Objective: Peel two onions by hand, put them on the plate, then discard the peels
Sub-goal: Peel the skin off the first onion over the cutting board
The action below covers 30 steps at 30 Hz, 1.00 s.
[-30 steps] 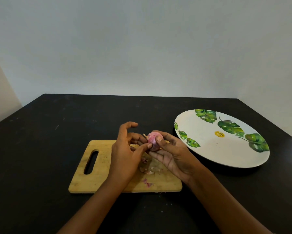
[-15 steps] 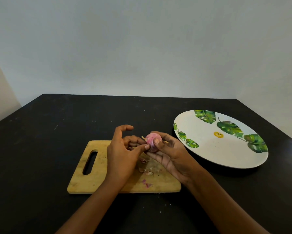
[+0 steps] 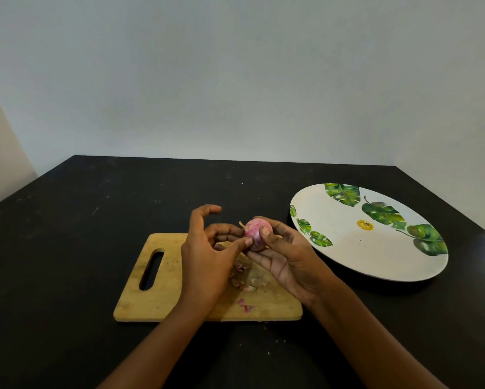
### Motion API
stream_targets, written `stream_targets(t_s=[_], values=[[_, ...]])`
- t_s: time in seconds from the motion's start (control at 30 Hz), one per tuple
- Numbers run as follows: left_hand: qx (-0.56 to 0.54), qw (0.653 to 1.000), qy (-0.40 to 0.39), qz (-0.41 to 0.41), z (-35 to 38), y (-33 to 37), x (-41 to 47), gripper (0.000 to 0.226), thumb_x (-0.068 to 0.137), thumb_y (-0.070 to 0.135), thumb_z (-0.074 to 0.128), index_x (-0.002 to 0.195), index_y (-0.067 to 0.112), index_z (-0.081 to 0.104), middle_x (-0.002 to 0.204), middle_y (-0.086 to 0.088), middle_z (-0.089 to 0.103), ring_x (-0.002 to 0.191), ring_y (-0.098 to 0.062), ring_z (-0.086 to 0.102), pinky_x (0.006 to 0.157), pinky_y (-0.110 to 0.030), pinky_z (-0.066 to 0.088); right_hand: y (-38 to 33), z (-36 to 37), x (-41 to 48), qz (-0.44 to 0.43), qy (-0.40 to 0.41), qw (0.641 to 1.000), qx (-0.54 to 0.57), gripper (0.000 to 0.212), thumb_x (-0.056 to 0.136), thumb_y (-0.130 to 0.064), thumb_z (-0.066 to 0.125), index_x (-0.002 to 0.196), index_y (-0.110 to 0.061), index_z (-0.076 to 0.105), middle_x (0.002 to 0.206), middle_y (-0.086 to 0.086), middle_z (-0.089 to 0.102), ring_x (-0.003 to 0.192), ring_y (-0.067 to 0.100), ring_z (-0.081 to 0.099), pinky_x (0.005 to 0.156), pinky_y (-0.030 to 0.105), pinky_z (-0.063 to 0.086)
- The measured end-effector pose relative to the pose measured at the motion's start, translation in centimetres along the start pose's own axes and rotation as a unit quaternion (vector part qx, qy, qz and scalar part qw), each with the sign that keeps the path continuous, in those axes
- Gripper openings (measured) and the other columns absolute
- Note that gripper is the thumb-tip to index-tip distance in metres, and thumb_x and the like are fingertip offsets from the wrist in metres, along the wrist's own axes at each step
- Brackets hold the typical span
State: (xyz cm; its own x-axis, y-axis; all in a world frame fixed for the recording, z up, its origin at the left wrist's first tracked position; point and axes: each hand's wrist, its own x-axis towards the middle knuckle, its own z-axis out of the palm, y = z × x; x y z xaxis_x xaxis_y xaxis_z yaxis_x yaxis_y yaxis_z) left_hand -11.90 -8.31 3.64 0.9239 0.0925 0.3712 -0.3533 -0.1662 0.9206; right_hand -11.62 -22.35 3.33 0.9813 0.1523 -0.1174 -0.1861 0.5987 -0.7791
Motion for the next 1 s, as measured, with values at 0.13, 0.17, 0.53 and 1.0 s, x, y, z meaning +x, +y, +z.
stream_targets(t_s=[0.13, 0.17, 0.53, 1.0], values=[[-0.002, 1.0, 0.0, -0.003, 0.0, 0.0, 0.0, 0.06, 0.068, 0.008, 0.079, 0.114, 0.023, 0.044, 0.077, 0.002, 0.069, 0.072, -0.002, 0.066, 0.066, -0.01, 0.05, 0.1, 0.0, 0.0, -0.003, 0.0, 1.0, -0.003, 0.033, 0.082, -0.007, 0.06, 0.115, -0.004, 0.059, 0.117, 0.024, 0.063, 0.098, 0.031, 0.07, 0.081, 0.039, 0.059], [-0.002, 1.0, 0.001, -0.003, 0.0, 0.0, -0.1, 0.059, 0.068, 0.007, 0.079, 0.113, 0.023, 0.044, 0.076, 0.001, 0.069, 0.071, -0.002, 0.067, 0.065, -0.011, 0.05, 0.1, 0.1, 0.0, -0.004, -0.001, 1.0, -0.004, 0.029, 0.084, -0.005, 0.058, 0.113, -0.004, 0.059, 0.115, 0.024, 0.064, 0.097, 0.03, 0.07, 0.08, 0.038, 0.06], [0.006, 1.0, -0.007, -0.01, 0.1, -0.3, -0.1, 0.048, 0.073, 0.008, 0.076, 0.106, 0.023, 0.046, 0.078, 0.004, 0.067, 0.072, 0.002, 0.064, 0.063, -0.006, 0.047, 0.5, 0.0, 0.1, -0.021, 0.004, 1.0, -0.022, 0.038, 0.077, -0.01, 0.062, 0.115, -0.004, 0.059, 0.118, 0.023, 0.063, 0.106, 0.033, 0.066, 0.082, 0.038, 0.059], [0.086, 0.988, -0.063, 0.115, 0.9, 0.2, -1.3, 0.055, 0.079, 0.006, 0.069, 0.108, 0.041, 0.037, 0.084, 0.009, 0.061, 0.076, -0.005, 0.063, 0.059, -0.02, 0.054, -0.2, 0.2, 0.0, -0.034, 0.005, 0.997, 0.069, 0.047, 0.082, -0.018, 0.059, 0.124, 0.003, 0.053, 0.118, 0.024, 0.064, 0.097, 0.029, 0.07, 0.08, 0.034, 0.059]])
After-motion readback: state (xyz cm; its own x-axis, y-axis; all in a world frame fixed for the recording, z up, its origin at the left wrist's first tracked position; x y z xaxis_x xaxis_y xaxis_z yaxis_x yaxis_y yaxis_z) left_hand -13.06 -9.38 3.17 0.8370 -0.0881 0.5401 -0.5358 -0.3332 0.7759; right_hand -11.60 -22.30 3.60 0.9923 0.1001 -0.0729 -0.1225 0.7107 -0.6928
